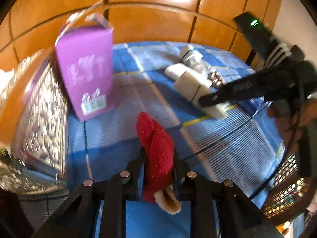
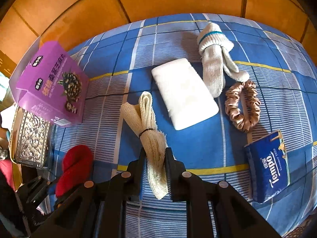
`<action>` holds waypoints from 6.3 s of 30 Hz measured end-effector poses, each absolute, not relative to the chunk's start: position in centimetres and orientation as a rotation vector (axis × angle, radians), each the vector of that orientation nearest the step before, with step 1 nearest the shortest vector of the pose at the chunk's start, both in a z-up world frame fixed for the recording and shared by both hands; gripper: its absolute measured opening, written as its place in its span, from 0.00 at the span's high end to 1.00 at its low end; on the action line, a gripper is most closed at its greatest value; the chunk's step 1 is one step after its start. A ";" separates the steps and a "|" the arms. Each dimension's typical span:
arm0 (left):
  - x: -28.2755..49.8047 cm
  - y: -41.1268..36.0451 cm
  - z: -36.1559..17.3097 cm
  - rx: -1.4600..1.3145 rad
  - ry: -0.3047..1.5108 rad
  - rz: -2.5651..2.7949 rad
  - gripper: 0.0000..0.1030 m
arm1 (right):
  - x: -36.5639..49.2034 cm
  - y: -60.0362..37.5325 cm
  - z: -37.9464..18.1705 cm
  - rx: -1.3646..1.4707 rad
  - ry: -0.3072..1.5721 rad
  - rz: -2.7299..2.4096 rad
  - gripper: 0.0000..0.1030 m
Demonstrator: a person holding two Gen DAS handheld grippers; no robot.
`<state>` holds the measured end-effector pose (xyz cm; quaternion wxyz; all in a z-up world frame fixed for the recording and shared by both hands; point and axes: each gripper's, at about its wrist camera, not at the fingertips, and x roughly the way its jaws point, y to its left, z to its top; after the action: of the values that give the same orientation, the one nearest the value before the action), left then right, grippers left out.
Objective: Organize soft objects
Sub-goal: 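Carry the red sock into the gold tray and open the left tool, then carry the beige mesh bundle into the gold tray and open the right tool, then move both tools back toward the remaining items on the bed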
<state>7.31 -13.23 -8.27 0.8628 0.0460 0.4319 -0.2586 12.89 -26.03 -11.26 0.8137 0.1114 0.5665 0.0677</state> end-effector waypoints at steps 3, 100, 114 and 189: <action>7.9 -14.4 -6.1 0.092 0.872 -0.552 0.79 | 13.1 -26.6 -11.5 0.268 1.210 0.148 0.84; -3.6 24.4 -2.5 -0.273 0.675 0.415 0.30 | 4.0 13.6 -3.4 -0.191 1.099 0.920 0.83; -3.8 24.2 -2.0 -0.257 0.649 0.412 0.25 | 3.1 13.1 -4.1 -0.183 1.037 0.860 0.55; 0.8 -8.7 -0.7 0.250 0.779 -0.477 0.25 | 6.3 -41.6 -5.2 0.697 0.724 -0.427 0.55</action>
<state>0.84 -8.67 -0.69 0.8899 0.1202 0.3752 -0.2297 6.28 -41.61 -5.24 0.8546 0.3314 0.3443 -0.2031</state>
